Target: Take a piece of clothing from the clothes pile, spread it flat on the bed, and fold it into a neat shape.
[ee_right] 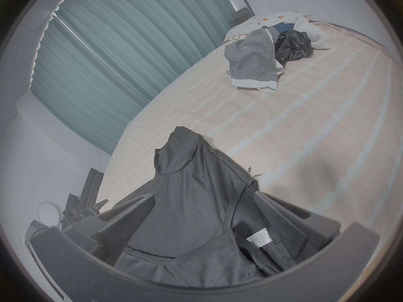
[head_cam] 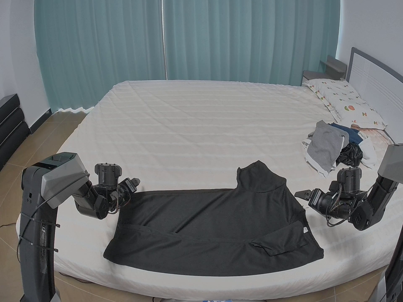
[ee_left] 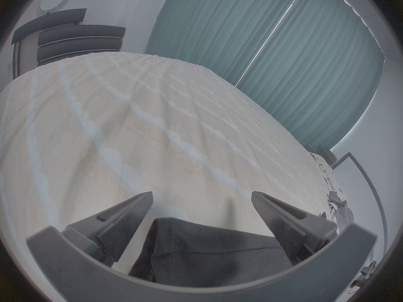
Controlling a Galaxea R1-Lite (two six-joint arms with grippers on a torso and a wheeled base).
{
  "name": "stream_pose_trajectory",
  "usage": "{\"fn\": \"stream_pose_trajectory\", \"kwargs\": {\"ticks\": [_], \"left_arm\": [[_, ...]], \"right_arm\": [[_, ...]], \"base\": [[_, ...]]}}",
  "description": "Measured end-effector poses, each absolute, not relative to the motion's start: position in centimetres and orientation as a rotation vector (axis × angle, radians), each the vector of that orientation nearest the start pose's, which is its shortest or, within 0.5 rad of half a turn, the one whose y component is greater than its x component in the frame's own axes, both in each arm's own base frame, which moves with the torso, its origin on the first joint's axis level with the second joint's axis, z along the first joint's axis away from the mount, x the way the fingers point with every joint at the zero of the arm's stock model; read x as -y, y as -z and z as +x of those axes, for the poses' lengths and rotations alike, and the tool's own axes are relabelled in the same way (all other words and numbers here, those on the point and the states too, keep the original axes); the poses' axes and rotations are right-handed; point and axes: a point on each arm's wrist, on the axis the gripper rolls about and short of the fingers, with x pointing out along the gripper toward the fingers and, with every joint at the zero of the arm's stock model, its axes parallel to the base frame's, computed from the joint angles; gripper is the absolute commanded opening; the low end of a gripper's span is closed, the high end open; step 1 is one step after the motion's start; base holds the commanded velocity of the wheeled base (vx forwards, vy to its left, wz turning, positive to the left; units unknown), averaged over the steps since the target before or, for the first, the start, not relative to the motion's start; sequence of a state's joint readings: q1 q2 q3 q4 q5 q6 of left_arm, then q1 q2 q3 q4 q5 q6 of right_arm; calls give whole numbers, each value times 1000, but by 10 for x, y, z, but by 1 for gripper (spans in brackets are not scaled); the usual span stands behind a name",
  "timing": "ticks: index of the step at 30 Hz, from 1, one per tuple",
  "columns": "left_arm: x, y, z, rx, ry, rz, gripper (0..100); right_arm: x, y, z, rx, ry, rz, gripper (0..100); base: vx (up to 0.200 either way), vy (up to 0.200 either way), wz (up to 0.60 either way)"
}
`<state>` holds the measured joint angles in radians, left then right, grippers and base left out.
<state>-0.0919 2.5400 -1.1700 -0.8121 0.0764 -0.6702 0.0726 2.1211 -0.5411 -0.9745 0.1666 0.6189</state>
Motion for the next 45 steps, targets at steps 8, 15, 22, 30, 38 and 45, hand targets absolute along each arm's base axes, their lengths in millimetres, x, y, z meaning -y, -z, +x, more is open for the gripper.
{"fn": "stream_pose_trajectory", "kwargs": {"ticks": [8,15,22,30,38,45], "left_arm": [[38,48,434,-569,-185,-604,100],[38,48,431,-572,-181,-606,0],[39,46,432,-552,-174,-609,0],[34,39,428,-517,-177,-623,0],[29,29,423,-501,-191,-660,0],[28,27,422,-499,-194,-665,0]], "right_arm": [[-26,-23,314,-656,-39,629,100],[-27,-25,322,-639,-53,631,100],[-30,-26,344,-622,-60,627,100],[-42,-21,385,-608,-83,569,100],[-55,4,426,-573,-60,478,100],[-59,17,450,-591,-34,467,100]], "base": [[0,0,0],[0,0,0],[0,0,0],[0,0,0],[0,0,0],[0,0,0]]}}
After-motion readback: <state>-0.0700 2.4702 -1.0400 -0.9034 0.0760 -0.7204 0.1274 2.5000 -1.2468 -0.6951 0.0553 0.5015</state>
